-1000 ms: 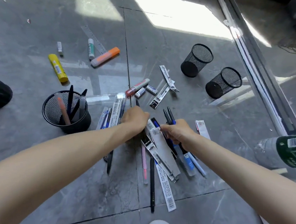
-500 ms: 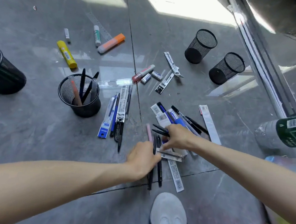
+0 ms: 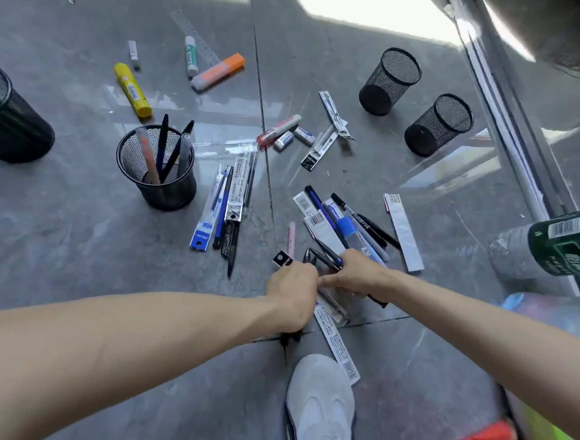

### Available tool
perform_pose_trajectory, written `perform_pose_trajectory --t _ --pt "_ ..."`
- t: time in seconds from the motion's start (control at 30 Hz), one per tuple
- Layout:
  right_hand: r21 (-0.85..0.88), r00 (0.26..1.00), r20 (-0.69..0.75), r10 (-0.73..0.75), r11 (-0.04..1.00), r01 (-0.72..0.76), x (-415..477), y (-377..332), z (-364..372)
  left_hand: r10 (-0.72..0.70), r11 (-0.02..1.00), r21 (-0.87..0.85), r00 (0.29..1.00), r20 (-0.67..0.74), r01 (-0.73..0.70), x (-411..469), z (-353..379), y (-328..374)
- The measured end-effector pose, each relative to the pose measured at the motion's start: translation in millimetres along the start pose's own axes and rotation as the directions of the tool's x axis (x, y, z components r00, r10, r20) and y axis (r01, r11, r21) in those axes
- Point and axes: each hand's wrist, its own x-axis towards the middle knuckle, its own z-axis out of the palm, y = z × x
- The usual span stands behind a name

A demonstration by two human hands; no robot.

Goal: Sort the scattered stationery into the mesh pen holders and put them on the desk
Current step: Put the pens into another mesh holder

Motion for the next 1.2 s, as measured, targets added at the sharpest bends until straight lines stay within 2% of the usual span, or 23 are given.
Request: perform_pose_trajectory --t 0.1,0.17,0.23,0.33,0.5,0.6,0.7,0.77,0.87,0.93,1.07,1.2 --pt "0.209 0.99 0.131 0.047 0.975 -0.074 -1 -6 3 -0.079 0.985 -0.155 0.997 -0.025 0.074 -2 -3 -8" --pt "0.221 0.988 0.151 0.032 0.973 -0.065 -2 -13 5 -0.125 0.967 -0.227 0.992 -0.035 0.114 -3 -5 -15" --pt "0.19 0.996 0.085 0.038 0.98 -0.053 -1 -19 7 -0.166 0.958 -0.243 0.986 -0.03 0.154 -2 -7 -25" --pt "0.198 0.993 -0.086 0.085 0.978 -0.066 3 -22 6 -0.18 0.951 -0.257 0.984 -0.012 0.171 3 -10 -31" --pt "0.109 0.994 -0.076 0.075 0.992 -0.066 -5 -17 -1 -0.152 0.971 -0.183 0.988 0.037 0.156 11 -16 -27" --pt "0.271 0.991 -0.082 0.104 0.959 -0.078 -4 -15 1 -0.131 0.973 -0.185 0.989 0.066 0.141 14 -21 -29" --pt "0.536 0.995 0.014 0.094 0.84 -0.087 -3 -18 2 -0.11 0.954 -0.267 0.988 0.109 0.136 14 -32 -30" --pt "0.645 0.997 0.051 0.056 0.76 -0.076 -3 -22 2 -0.036 0.881 -0.463 0.989 0.141 0.098 9 -40 -30" --pt "0.753 0.996 0.09 0.014 0.653 -0.077 -2 -33 5 0.039 0.694 -0.711 0.98 0.194 0.113 0 -50 -28" --pt "0.783 0.994 0.111 -0.014 0.617 -0.079 -3 -42 10 0.067 0.642 -0.756 0.974 0.216 0.124 -3 -53 -24" --pt "0.777 0.982 0.174 -0.068 0.622 -0.094 -7 -52 16 0.134 0.573 -0.809 0.958 0.254 0.134 1 -56 -21" --pt "0.794 0.978 0.205 -0.047 0.591 -0.138 -4 -45 14 0.216 0.56 -0.818 0.93 0.296 0.13 10 -58 -25"
